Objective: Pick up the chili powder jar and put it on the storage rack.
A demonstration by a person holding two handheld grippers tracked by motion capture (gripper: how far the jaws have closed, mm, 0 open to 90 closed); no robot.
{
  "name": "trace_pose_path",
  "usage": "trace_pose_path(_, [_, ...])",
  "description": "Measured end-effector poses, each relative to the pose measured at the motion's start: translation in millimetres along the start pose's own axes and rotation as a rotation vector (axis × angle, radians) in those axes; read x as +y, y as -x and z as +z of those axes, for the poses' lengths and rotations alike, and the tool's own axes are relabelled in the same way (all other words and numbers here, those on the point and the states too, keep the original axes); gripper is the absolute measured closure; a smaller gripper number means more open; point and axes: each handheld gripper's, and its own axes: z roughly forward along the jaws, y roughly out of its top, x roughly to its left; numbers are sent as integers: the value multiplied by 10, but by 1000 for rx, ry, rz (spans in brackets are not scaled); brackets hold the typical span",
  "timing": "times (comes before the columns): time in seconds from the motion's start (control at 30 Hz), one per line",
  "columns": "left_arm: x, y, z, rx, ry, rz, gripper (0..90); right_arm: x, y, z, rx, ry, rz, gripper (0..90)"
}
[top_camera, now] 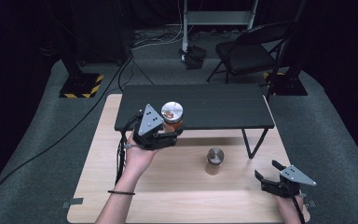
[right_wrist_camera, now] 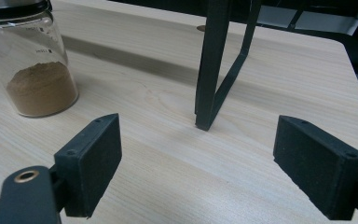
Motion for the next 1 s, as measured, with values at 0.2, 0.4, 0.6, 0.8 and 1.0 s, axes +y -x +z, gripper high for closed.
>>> trace_pose_path(0.2, [94,-71,130,16,-3,-28,318,-1,3,0,1,0,0,143])
trace_pose_path(0.4, [169,-112,253,34,-24,-41,317,0,3,-2,1,1,0,144])
trace_pose_path(0.6, [171,-171,356,47,-46,-74,318,0,4,0,1,0,-2,144])
trace_pose_path(0.8, [134,-216,434,50,-68,-104,318,0,6,0,1,-1,-1,144])
trace_pose_path(1.0, [99,-246,468,43,-66,-112,317,1,5,0,2,-1,-2,145])
